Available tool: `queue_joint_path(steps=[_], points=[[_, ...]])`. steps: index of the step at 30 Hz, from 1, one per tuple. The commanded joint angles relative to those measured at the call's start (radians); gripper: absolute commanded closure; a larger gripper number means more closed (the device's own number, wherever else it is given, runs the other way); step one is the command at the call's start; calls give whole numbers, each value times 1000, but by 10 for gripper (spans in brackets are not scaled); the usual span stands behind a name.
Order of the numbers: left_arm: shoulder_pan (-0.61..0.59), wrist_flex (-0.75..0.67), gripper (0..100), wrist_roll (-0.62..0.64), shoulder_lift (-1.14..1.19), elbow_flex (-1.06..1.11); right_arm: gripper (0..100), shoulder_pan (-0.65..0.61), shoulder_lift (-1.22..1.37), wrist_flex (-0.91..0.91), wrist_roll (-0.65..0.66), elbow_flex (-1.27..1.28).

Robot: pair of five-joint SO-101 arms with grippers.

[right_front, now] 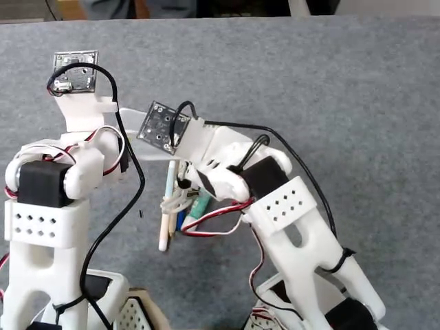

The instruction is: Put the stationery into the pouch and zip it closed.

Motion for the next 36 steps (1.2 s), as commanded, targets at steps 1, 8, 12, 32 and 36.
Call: queue_joint_path(steps=[1,8,12,32,36], points=[[2,-2,868,2,-11,-45,986,18,-8,-23,0,-10],[-7,-5,855,0,-3,-45,986,15,-15,-23,0,-12],[-7,-17,855,0,-2,-42,986,14,-64,-18,0,-12],[-8,-184,855,0,-3,160,986,14,-96,-15,-8,-10],[-56,-215,855,-69,-6,156,986,14,-96,-15,-8,-10]])
